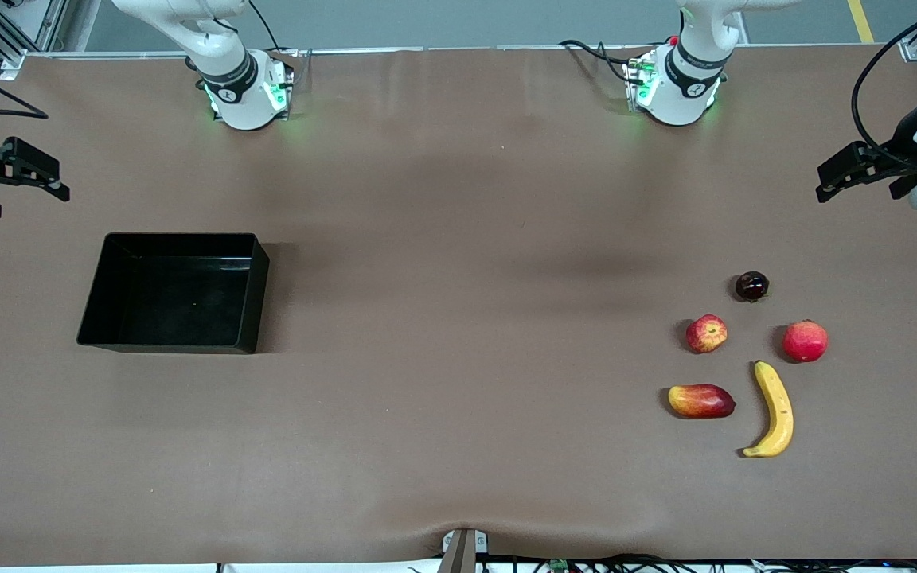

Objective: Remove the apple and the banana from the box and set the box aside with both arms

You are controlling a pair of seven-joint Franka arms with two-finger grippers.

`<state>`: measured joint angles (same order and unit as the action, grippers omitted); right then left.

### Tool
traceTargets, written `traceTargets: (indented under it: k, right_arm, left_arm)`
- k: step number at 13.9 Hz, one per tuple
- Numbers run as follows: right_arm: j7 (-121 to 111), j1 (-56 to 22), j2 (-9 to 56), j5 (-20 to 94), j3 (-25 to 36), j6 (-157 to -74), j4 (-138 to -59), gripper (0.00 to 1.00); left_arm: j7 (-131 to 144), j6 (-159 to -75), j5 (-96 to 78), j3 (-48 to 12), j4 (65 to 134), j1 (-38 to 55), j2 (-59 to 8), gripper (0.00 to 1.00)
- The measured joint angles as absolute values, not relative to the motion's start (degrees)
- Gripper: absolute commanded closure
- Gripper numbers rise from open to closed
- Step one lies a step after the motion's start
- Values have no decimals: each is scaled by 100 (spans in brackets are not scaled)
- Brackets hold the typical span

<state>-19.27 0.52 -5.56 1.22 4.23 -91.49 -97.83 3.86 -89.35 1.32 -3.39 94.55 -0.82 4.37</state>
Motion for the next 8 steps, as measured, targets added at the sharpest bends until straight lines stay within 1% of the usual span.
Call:
traceTargets:
  k: [8]
  right_arm:
    - [-1923, 32, -557, 73, 463, -9143, -9783, 0]
  left_arm:
    - [386, -8817, 132, -339, 9440, -82, 437, 0]
